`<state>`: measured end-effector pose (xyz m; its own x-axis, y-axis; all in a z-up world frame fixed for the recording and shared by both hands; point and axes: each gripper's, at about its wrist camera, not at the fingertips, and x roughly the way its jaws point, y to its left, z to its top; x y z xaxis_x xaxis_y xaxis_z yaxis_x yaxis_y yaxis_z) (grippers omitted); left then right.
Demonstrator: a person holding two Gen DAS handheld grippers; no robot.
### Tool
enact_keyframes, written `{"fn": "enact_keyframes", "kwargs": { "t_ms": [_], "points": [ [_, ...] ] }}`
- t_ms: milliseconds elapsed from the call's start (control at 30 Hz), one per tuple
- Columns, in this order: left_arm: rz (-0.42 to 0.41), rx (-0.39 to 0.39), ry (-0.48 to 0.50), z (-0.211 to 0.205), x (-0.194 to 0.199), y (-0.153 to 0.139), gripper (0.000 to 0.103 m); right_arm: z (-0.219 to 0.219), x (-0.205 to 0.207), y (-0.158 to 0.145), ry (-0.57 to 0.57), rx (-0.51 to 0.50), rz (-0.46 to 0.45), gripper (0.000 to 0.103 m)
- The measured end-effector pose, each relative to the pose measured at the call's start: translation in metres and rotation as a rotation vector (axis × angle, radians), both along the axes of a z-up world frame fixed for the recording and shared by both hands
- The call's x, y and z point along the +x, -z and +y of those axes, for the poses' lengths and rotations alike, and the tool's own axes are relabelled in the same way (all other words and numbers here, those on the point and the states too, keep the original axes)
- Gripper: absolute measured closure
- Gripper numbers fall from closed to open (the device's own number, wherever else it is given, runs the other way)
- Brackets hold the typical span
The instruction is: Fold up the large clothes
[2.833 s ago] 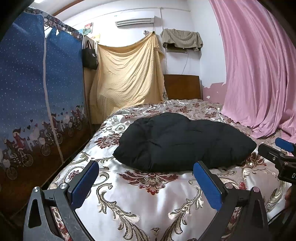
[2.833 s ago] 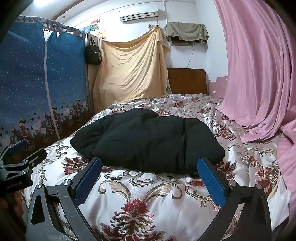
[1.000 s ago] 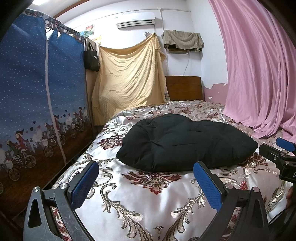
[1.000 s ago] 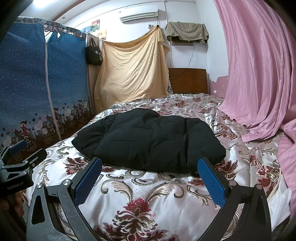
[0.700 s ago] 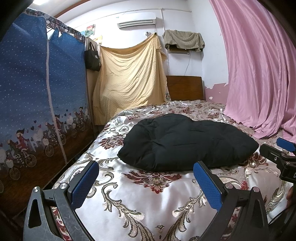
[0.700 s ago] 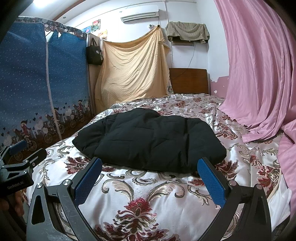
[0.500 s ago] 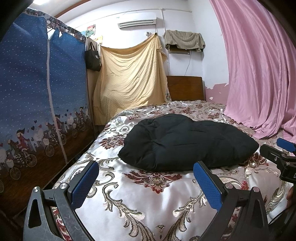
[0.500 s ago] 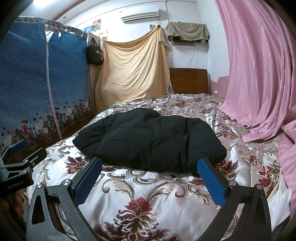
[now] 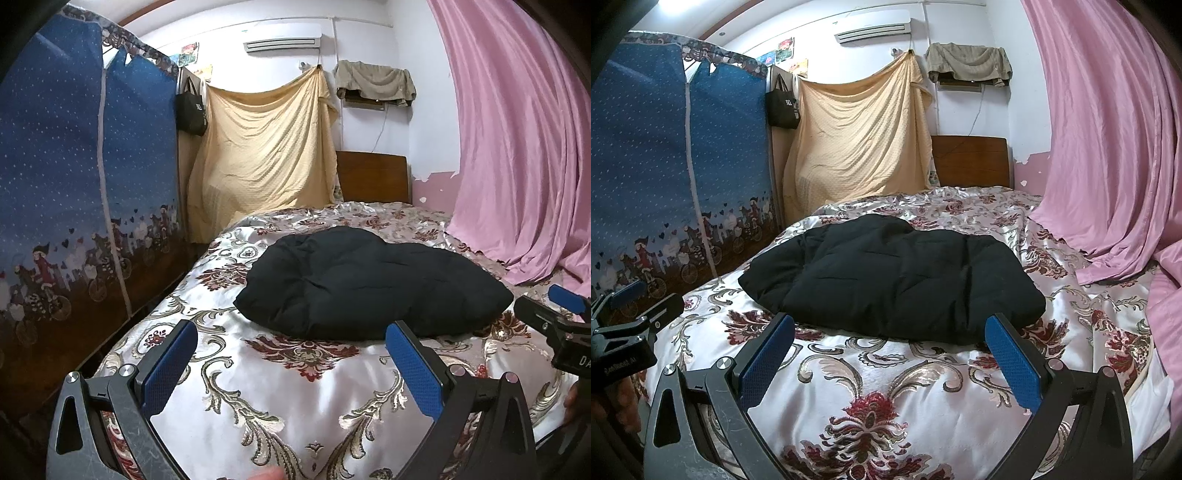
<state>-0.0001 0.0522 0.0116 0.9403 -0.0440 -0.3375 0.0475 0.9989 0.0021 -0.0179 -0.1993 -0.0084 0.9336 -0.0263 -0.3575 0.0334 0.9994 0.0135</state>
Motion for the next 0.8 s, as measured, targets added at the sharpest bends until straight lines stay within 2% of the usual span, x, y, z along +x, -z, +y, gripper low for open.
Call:
{"fn": "enact_keyframes", "kwargs": {
  "t_ms": [800],
  "points": [
    [-0.039,0.027,-0.014,-0.0082,-0.0072,-0.0013,0.0,0.008,-0.0008,0.0009,-0.008,-0.002,0.002,0.002]
  ]
}}
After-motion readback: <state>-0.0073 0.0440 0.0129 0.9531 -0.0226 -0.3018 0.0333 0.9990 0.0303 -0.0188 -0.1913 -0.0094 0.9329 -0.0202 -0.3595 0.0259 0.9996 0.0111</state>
